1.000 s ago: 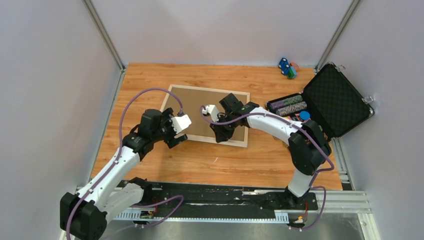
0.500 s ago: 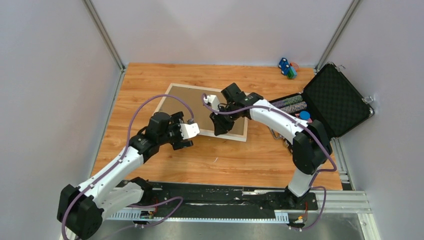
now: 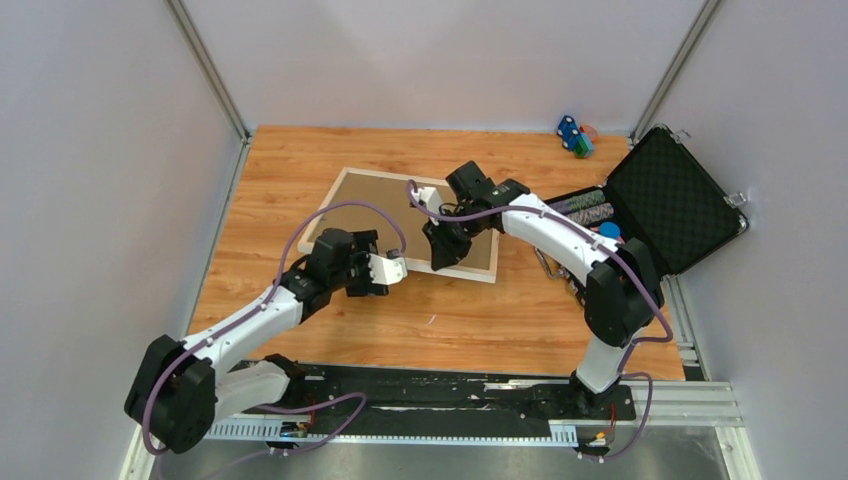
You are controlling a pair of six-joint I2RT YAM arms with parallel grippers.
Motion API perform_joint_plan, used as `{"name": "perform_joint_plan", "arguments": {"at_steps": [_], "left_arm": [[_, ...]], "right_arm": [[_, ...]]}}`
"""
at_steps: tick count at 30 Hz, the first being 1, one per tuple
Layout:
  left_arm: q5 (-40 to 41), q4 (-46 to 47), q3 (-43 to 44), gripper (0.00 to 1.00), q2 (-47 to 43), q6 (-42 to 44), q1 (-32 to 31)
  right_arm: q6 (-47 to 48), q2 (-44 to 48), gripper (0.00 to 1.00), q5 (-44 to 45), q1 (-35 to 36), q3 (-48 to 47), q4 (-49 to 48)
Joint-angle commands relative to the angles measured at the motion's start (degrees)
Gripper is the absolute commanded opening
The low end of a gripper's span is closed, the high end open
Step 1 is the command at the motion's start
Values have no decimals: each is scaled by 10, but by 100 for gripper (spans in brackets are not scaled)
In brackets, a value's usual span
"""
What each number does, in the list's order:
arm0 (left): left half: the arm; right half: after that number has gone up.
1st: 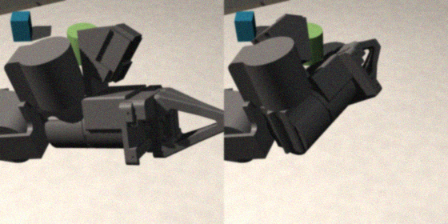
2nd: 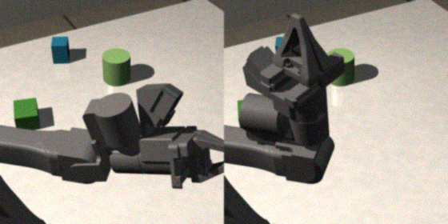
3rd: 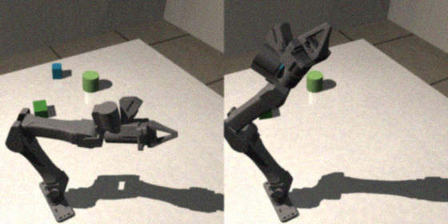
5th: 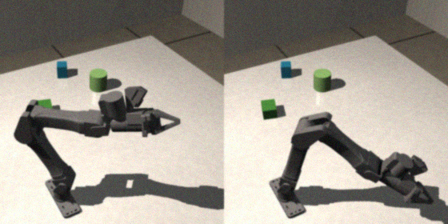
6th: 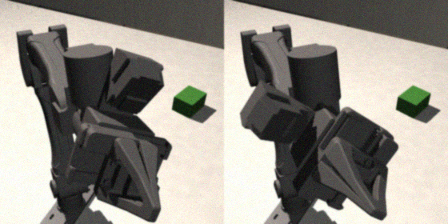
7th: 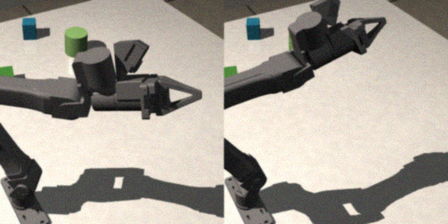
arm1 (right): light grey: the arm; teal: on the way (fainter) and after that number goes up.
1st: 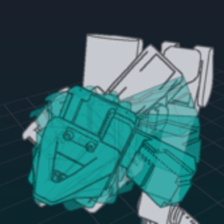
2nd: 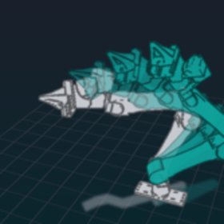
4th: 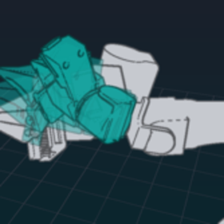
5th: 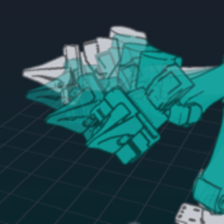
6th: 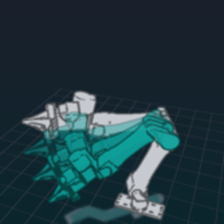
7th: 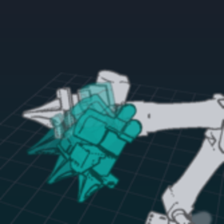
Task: Put the photo into the frame
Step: Turn over the photo frame at the center of the board.
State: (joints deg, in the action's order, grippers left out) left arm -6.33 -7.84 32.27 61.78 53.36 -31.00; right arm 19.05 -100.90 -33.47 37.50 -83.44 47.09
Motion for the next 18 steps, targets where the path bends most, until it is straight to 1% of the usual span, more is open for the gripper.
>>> {"name": "perform_joint_plan", "arguments": {"at_steps": [1,5,10,12,14,15,18], "left_arm": [[52,82,-4,95,21,32,-3],[61,101,0,88,31,36,-2],[62,85,8,82,21,31,-2],[58,81,9,75,15,29,-2],[59,81,9,64,11,24,-3],[58,81,10,62,10,21,-3],[61,59,13,49,9,18,-6]], "right_arm": [[-13,13,0,-40,-9,-38,9],[-12,15,0,-41,-9,-37,11],[-12,17,0,-41,-13,-35,14],[-12,18,0,-44,-14,-35,14],[-14,17,0,-45,-15,-37,14],[-14,17,0,-44,-15,-37,14],[-15,20,0,-44,-17,-38,15]]}}
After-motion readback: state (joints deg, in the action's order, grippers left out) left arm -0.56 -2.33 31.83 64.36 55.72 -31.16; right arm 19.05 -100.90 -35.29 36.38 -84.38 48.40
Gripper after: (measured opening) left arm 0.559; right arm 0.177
